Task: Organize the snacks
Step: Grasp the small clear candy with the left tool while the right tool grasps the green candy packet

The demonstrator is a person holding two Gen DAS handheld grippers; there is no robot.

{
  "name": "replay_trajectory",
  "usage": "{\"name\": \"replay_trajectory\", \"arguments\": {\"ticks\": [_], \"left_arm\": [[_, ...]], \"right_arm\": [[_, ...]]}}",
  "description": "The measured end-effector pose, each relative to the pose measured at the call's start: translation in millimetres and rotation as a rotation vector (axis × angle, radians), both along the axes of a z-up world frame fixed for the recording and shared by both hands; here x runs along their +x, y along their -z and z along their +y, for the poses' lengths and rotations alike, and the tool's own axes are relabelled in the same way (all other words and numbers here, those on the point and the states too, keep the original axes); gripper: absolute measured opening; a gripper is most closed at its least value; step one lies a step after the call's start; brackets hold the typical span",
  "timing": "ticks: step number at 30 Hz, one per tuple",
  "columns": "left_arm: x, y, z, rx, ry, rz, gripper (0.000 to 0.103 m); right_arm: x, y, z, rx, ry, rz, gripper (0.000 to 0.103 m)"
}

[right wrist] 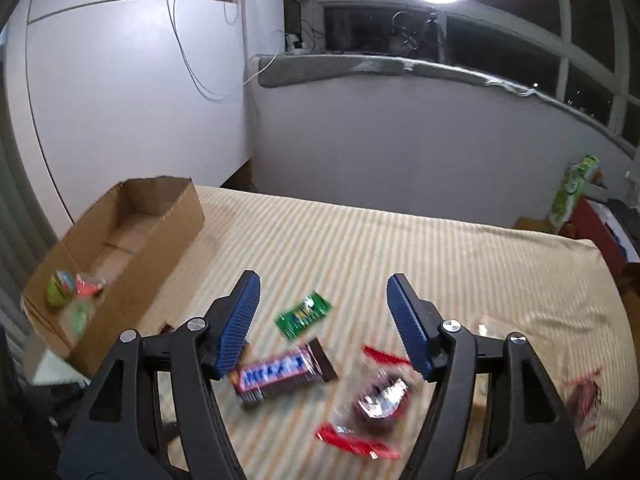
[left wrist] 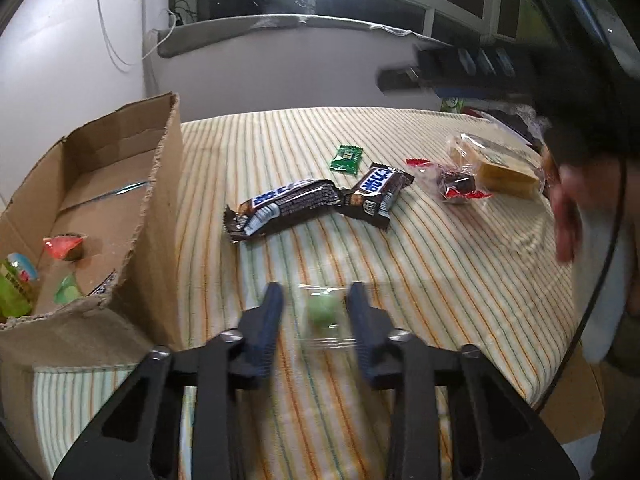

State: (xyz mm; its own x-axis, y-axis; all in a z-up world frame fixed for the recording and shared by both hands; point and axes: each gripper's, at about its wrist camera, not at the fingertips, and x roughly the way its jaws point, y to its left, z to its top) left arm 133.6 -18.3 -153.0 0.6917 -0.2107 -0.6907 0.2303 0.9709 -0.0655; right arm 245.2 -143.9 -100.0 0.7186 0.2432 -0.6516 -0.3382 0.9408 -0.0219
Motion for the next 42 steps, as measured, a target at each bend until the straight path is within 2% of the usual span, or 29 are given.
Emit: {"name": "replay_trajectory", "arguments": {"ticks": [1, 7, 10, 12, 13, 14, 15, 24, 25, 26, 28, 31, 36, 37, 38, 39, 40, 42], "left_arm": [[0, 0, 1, -0.005, 0.000, -0.001, 0.023], [-3, 0, 5, -0.032, 0.018, -0.013, 0.022], [-5, 2, 9, -0.049, 0.025, -0.019, 0.022], [-6, 3, 10, -0.058, 0.029, -0.023, 0.022], [-6, 3, 10, -0.064, 0.030, -0.025, 0.022], [-6, 4, 11, -0.068, 0.031, -0.028, 0.022], [-6, 4, 11, -0.071, 0.033, -0.031, 0.022], [-6, 7, 17, -0.111, 0.035, -0.040, 0.022], [-5, 7, 18, -0.111, 0.035, -0.040, 0.022], [-4, 7, 19, -0.110, 0.035, -0.041, 0.022], [-4, 7, 20, -0.107, 0.034, -0.047, 0.022], [-5, 8, 18, -0.092, 0.029, -0.055, 0.022], [-9, 9, 12, -0.069, 0.021, -0.063, 0.022], [-10, 8, 11, -0.069, 0.019, -0.064, 0.022], [-12, 8, 10, -0.069, 0.018, -0.065, 0.022], [-12, 8, 9, -0.069, 0.017, -0.066, 0.022], [-12, 8, 9, -0.068, 0.017, -0.066, 0.022], [-12, 8, 9, -0.068, 0.017, -0.066, 0.022]], "right_arm": [[9, 4, 4, -0.019, 0.006, 0.032, 0.071], [48, 52, 19, -0.034, -0.001, 0.236, 0.071], [55, 70, 24, -0.028, 0.004, 0.279, 0.071], [53, 75, 32, -0.073, 0.002, 0.257, 0.071], [53, 76, 35, -0.096, -0.001, 0.248, 0.065], [49, 75, 39, -0.106, -0.017, 0.232, 0.046], [49, 75, 39, -0.105, -0.023, 0.228, 0.042], [38, 75, 38, -0.091, -0.027, 0.197, 0.041], [37, 71, 36, -0.085, -0.026, 0.190, 0.037], [33, 65, 34, -0.073, -0.027, 0.171, 0.012], [29, 53, 31, -0.063, -0.020, 0.142, 0.006], [21, 46, 27, -0.057, -0.027, 0.139, 0.006], [25, 55, 15, -0.022, -0.009, 0.176, 0.008], [27, 58, 15, -0.030, -0.005, 0.180, 0.017], [32, 59, 14, -0.036, -0.006, 0.185, 0.035], [34, 64, 14, -0.043, -0.011, 0.197, 0.046], [38, 69, 17, -0.053, -0.020, 0.213, 0.062], [41, 74, 25, -0.087, -0.034, 0.216, 0.064]]}}
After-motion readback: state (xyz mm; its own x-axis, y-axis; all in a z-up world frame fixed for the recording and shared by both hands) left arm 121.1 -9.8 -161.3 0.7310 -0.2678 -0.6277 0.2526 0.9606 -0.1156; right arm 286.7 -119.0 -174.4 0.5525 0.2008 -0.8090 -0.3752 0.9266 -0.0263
